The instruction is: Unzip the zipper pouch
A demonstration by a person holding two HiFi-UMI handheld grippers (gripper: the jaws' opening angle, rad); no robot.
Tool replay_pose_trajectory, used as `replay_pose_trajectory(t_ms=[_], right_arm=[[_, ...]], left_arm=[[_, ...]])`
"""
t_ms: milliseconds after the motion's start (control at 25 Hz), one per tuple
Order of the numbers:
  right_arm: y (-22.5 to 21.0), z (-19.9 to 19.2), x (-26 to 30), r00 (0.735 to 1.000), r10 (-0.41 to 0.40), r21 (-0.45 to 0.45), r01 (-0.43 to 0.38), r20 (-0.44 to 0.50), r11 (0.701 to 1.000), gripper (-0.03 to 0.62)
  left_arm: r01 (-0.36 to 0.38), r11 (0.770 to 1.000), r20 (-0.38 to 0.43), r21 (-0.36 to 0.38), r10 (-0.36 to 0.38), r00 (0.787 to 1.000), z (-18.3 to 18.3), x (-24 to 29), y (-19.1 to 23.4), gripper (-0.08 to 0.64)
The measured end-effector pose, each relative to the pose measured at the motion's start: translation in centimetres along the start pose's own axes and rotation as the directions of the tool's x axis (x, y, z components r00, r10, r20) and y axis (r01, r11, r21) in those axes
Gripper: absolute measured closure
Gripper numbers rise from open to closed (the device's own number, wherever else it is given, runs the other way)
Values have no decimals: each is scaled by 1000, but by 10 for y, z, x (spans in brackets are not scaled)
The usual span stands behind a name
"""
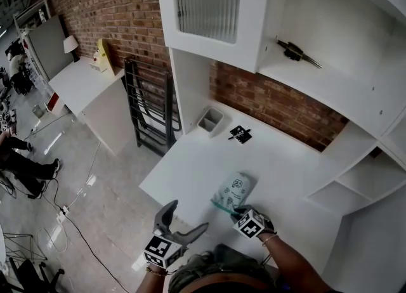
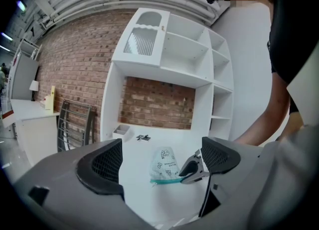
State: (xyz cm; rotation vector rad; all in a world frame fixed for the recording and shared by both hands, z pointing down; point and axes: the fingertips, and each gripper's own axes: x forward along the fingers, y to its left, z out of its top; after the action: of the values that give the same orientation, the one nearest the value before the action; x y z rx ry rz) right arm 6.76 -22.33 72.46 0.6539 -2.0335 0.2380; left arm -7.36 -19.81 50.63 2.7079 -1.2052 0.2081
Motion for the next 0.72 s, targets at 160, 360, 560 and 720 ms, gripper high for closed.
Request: replay_pose_trajectory(t_ms=[160, 360, 560, 720], right_arm=[[2, 4, 1, 1000, 9, -69, -11, -24, 998, 519], [-4, 1, 1, 996, 92, 80, -91, -16, 993, 528], [-13, 22, -32, 989, 131, 95, -137, 76, 986, 535], [-23, 41, -61, 973, 153, 156, -181, 173, 971, 540]], left_arm=[[-3, 1000, -9, 1, 3, 1000, -3, 1, 1, 61], [7, 1000, -9, 11, -7, 1000, -2, 5, -3, 61], [15, 1000, -7, 19, -15, 1000, 0, 13, -7, 61], [34, 999, -19, 23, -34, 999, -4, 17, -10, 61]])
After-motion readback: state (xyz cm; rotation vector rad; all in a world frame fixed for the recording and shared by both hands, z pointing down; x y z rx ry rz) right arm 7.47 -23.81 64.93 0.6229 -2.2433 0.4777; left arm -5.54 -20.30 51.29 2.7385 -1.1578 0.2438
